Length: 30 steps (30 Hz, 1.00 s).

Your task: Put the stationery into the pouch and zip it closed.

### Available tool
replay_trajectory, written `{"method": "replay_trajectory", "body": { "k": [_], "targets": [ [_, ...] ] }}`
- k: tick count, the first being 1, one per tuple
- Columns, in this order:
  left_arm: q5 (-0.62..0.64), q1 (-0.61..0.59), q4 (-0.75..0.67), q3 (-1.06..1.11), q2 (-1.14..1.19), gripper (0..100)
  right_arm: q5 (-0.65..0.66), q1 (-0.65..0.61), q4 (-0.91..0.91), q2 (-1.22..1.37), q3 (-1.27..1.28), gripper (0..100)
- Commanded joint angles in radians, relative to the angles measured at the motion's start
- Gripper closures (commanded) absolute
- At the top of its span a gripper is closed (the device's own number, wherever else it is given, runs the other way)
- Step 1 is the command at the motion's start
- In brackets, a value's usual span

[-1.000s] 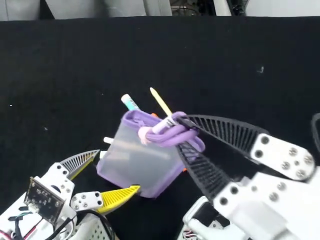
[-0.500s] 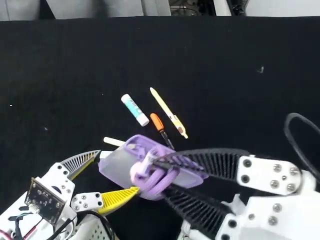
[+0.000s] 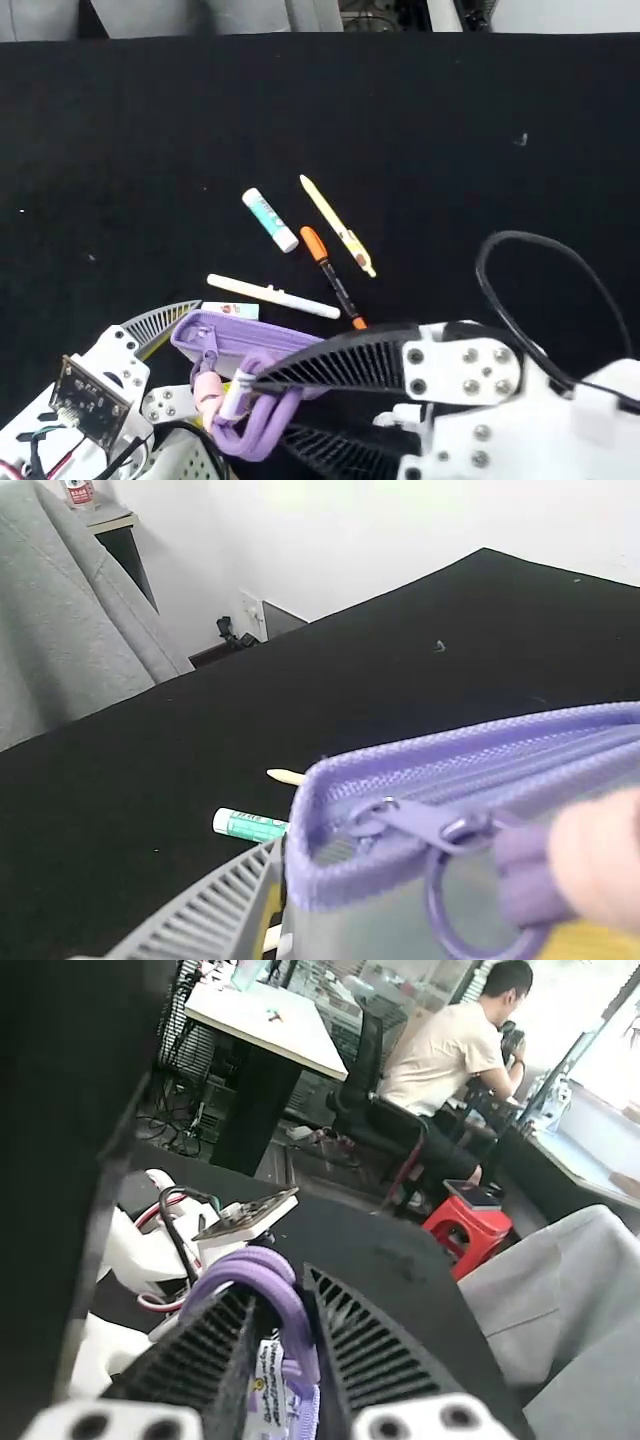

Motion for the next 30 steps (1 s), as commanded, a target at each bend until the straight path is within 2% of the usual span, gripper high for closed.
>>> {"method": "replay_trajectory", "body": {
  "k": [1,11,14,16,18,21,22,24,28,30],
  "targets": [
    [-0.008,0.012,-0.009,-0.019,0.006,60,0.048,-0.014,0.028,-0.030,0.018,98.6],
    [-0.002,0.016,-0.049,-0.018,0.008,60,0.064,-0.008,0.028,-0.044,0.019,98.6],
    [-0.002,0.116,-0.048,-0.012,0.008,61,0.064,-0.008,0.028,-0.045,0.019,98.6],
    [-0.006,0.231,-0.048,-0.010,0.008,67,0.064,0.003,0.028,-0.045,0.018,98.6],
    [-0.009,0.303,-0.048,-0.010,0.009,78,0.064,0.043,0.028,-0.045,0.016,98.6],
    [-0.015,0.292,-0.048,-0.005,0.008,97,0.066,0.104,0.026,-0.047,0.008,98.6],
    [-0.023,0.282,-0.046,-0.001,0.008,98,0.066,0.115,0.026,-0.047,0.008,98.6],
    [-0.037,0.280,-0.040,0.015,0.008,93,0.066,0.120,0.026,-0.047,0.008,98.6],
    [-0.043,0.286,-0.040,0.085,0.008,98,0.066,0.123,0.025,-0.047,0.008,98.6],
    [-0.043,0.286,-0.040,0.125,0.008,96,0.086,0.123,0.026,-0.047,0.008,98.6]
  ]
}}
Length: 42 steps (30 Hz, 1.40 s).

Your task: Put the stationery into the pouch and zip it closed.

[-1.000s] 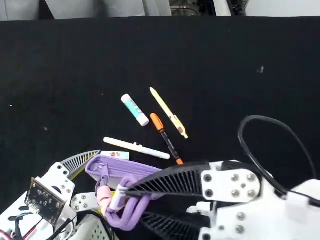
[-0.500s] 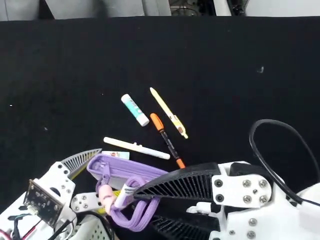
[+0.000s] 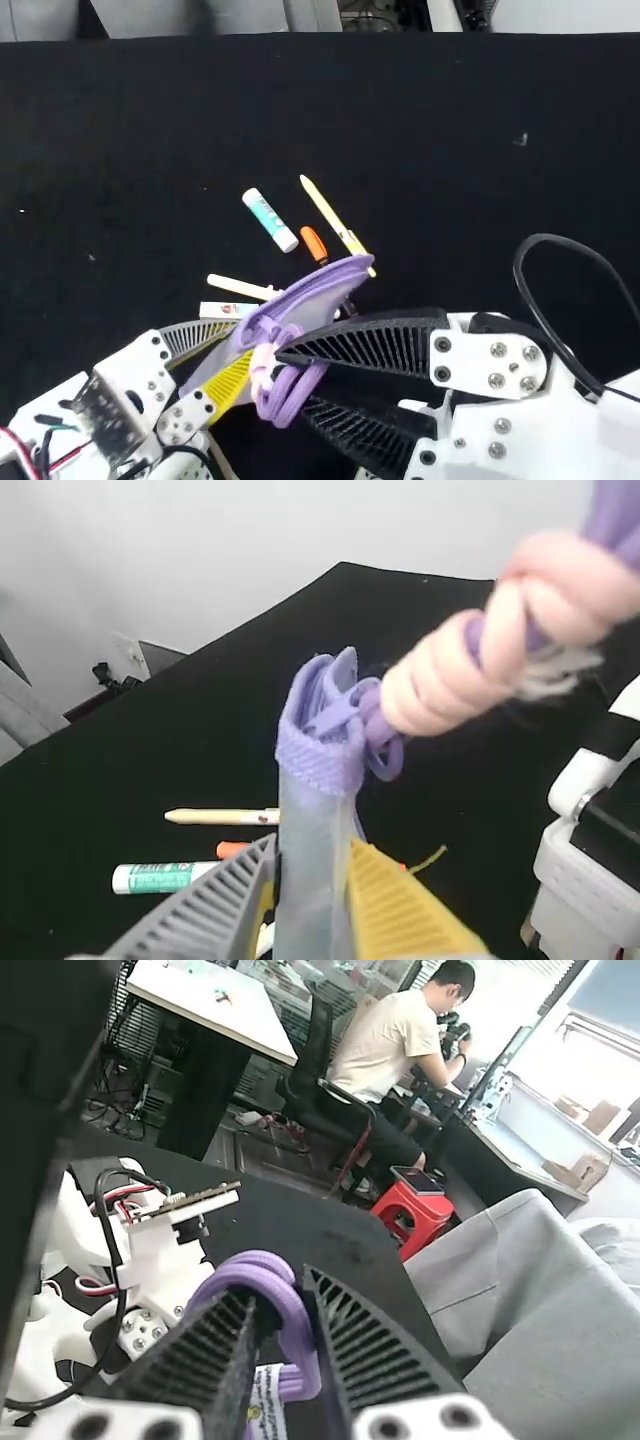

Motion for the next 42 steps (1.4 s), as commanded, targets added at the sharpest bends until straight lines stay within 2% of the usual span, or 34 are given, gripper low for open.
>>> {"method": "replay_trajectory", "body": {
  "k": [1,8,11,16,22,24,29,34,42],
  "targets": [
    [-0.011,0.004,-0.005,0.093,0.009,97,0.035,0.015,0.028,-0.013,-0.004,98.6],
    [-0.011,0.004,-0.006,0.105,0.009,97,0.064,0.035,0.029,-0.013,0.002,98.6],
    [-0.011,0.004,0.000,0.081,0.009,97,0.109,0.176,0.028,-0.022,0.019,98.6],
    [-0.006,-0.004,0.000,-0.065,0.009,97,0.206,0.528,0.012,-0.022,0.071,98.6],
    [-0.005,-0.008,0.080,-0.255,0.009,97,0.222,0.841,-0.163,-0.022,0.269,98.6],
    [-0.005,-0.024,0.104,-0.311,0.009,97,0.221,0.911,-0.258,-0.022,0.364,98.6],
    [-0.005,-0.156,0.114,-0.429,0.008,97,0.221,1.043,-0.465,-0.022,0.545,98.6],
    [-0.005,-0.231,0.163,-0.507,0.008,97,0.222,1.154,-0.535,-0.019,0.578,98.6],
    [-0.003,-0.236,0.170,-0.578,0.008,97,0.222,1.295,-0.601,0.090,0.576,98.6]
  ]
}}
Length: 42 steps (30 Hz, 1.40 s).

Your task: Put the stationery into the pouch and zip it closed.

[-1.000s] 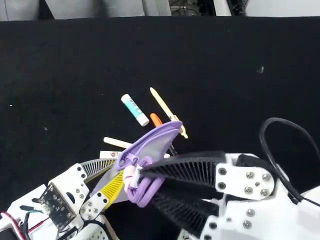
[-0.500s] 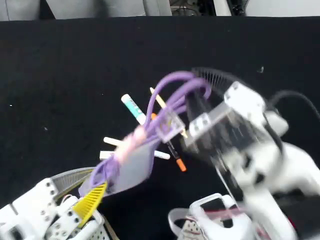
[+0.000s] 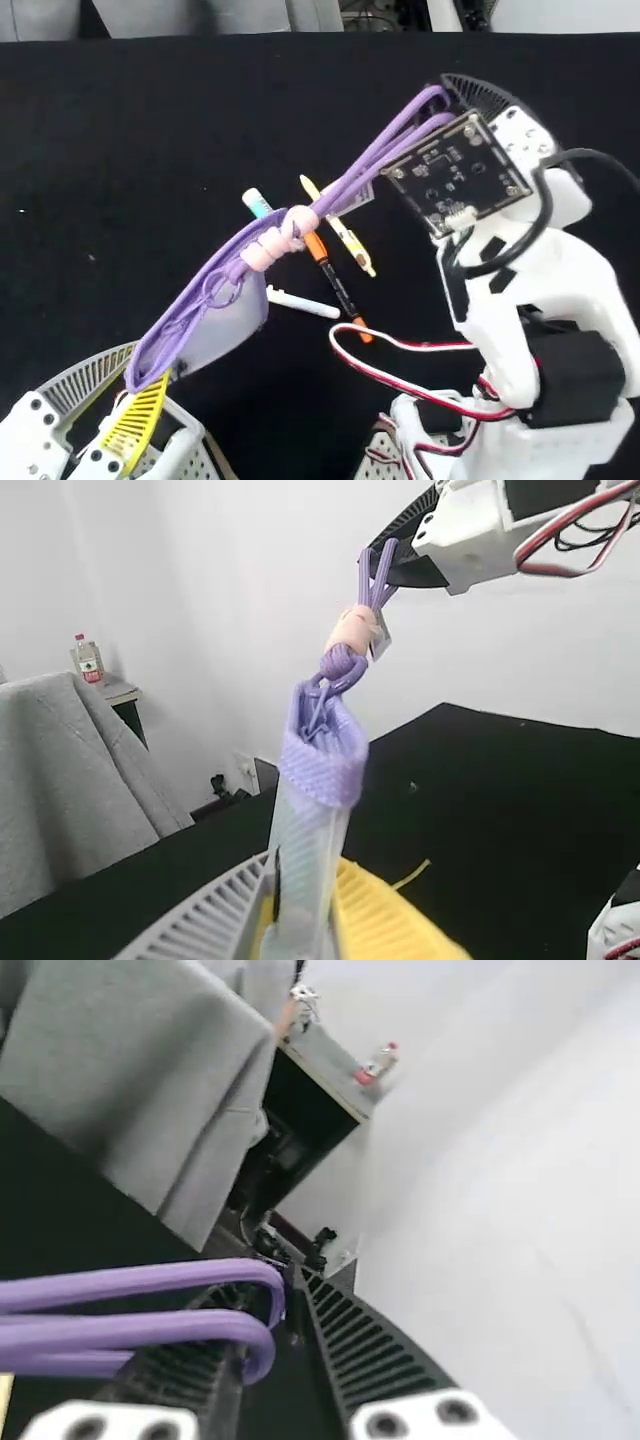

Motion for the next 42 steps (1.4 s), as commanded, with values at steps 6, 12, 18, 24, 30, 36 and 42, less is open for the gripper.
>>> {"method": "replay_trajectory", "body": {
  "k": [6,12,18,24,30,36,42],
  "targets": [
    [0.000,-0.012,0.005,-0.070,-0.009,97,0.005,0.227,-0.164,0.351,-0.036,98.6],
    [0.000,-0.005,0.021,-0.070,-0.009,97,-0.055,0.356,-0.117,0.536,-0.237,98.6],
    [0.000,-0.004,0.025,-0.067,-0.009,97,-0.195,0.397,0.044,0.631,-0.490,98.6],
    [0.000,-0.004,0.006,0.079,-0.009,97,-0.210,0.249,0.330,0.599,-0.753,98.6],
    [-0.008,-0.005,-0.184,0.539,-0.008,97,-0.212,0.041,0.560,0.498,-0.986,98.7],
    [0.021,-0.013,-0.181,0.568,-0.008,75,-0.324,0.011,0.554,0.348,-0.981,98.7],
    [0.100,-0.090,-0.144,0.555,-0.008,63,-0.328,0.011,0.554,0.285,-0.978,98.7]
  ]
}}
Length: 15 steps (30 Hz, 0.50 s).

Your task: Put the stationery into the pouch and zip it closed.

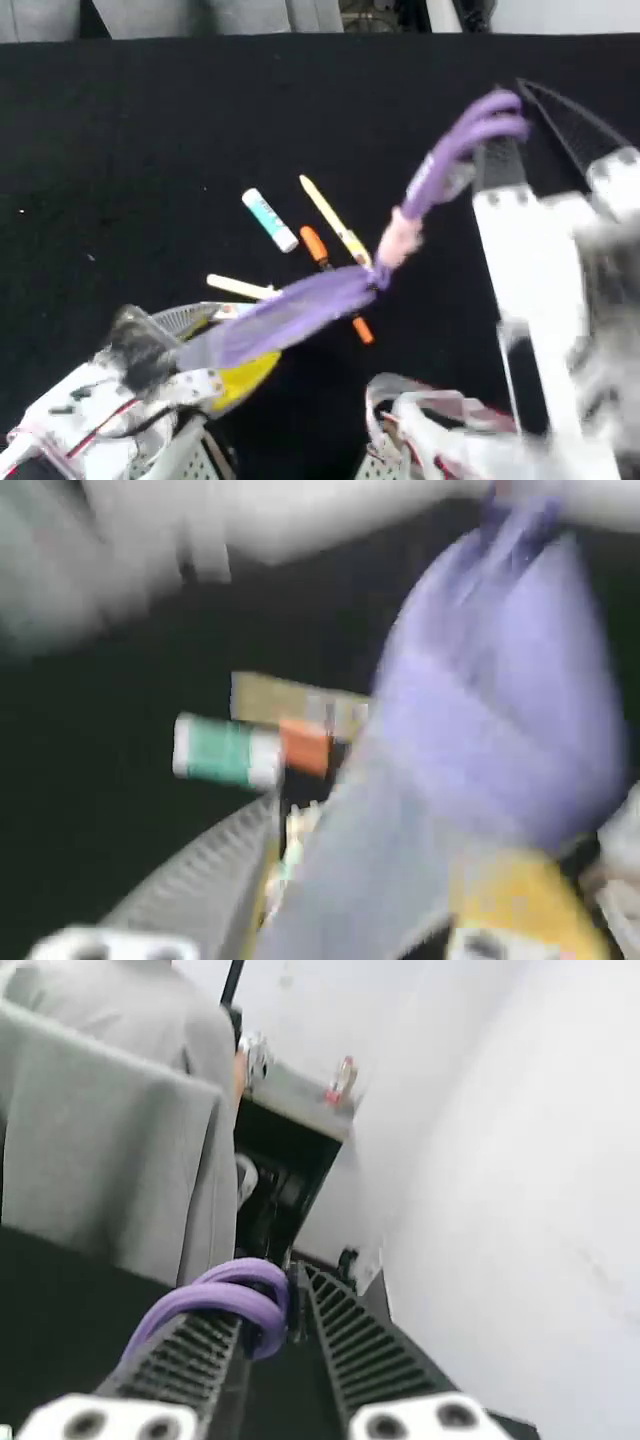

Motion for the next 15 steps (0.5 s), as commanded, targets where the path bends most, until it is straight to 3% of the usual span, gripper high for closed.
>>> {"method": "replay_trajectory", "body": {
  "k": [1,10,15],
  "targets": [
    [0.012,-0.107,0.009,-0.030,0.000,63,-0.012,-0.012,0.021,-0.018,-0.028,98.7],
    [-0.025,-0.476,-0.052,-0.124,-0.002,63,-0.012,-0.008,-0.049,-0.015,-0.025,98.7],
    [-0.028,-0.561,-0.069,-0.088,-0.002,63,-0.006,0.048,-0.091,-0.002,0.013,98.7]
  ]
}}
